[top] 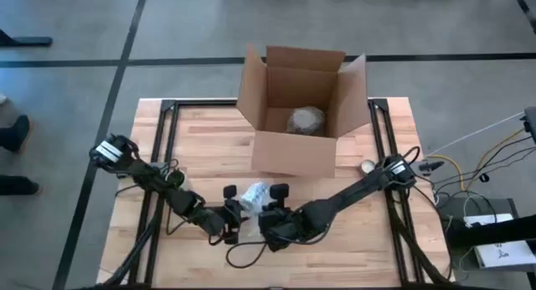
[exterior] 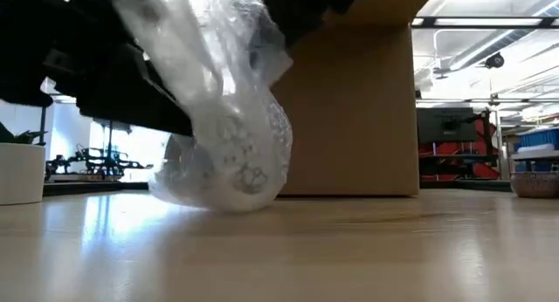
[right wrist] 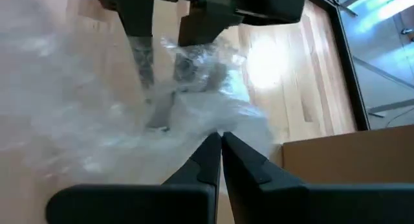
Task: Wrap mug
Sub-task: Wrap the blue patterned mug with the bubble wrap
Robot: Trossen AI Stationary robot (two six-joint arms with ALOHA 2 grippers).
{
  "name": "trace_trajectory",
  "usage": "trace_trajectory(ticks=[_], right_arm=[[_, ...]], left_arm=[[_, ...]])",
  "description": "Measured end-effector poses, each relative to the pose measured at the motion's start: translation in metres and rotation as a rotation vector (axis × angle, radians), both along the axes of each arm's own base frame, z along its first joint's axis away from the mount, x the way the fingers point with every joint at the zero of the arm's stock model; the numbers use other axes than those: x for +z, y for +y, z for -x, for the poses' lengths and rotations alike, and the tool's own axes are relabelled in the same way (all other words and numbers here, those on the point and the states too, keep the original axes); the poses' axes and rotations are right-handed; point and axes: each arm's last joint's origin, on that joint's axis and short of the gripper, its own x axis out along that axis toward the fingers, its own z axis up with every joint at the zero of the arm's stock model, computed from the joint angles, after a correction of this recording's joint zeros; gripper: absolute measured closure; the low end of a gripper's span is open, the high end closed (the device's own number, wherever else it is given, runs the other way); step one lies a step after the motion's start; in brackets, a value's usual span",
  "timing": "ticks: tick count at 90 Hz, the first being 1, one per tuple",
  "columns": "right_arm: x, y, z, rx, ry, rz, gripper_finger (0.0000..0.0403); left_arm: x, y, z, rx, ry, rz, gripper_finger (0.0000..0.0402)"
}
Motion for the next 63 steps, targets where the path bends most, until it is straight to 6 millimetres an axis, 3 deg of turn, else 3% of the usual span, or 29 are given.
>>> trace_trajectory(ticks=[19,38,63], right_arm=[[-0.001,0.001,0.000,0.023,0.018,-0.042,0.0403],[-0.007,0.004,-0.007,0.124,-0.007,-0.197,0.0403],[-0.021,-0.012,-0.014,0.062,-0.073,-0.243,0.0403]], left_arm=[[0.002,0.001,-0.001,0.027,-0.021,-0.005,0.0326],[0.004,0.003,-0.003,0.054,-0.046,-0.006,0.0326],[0.006,0.002,-0.003,0.055,-0.055,0.005,0.0326]])
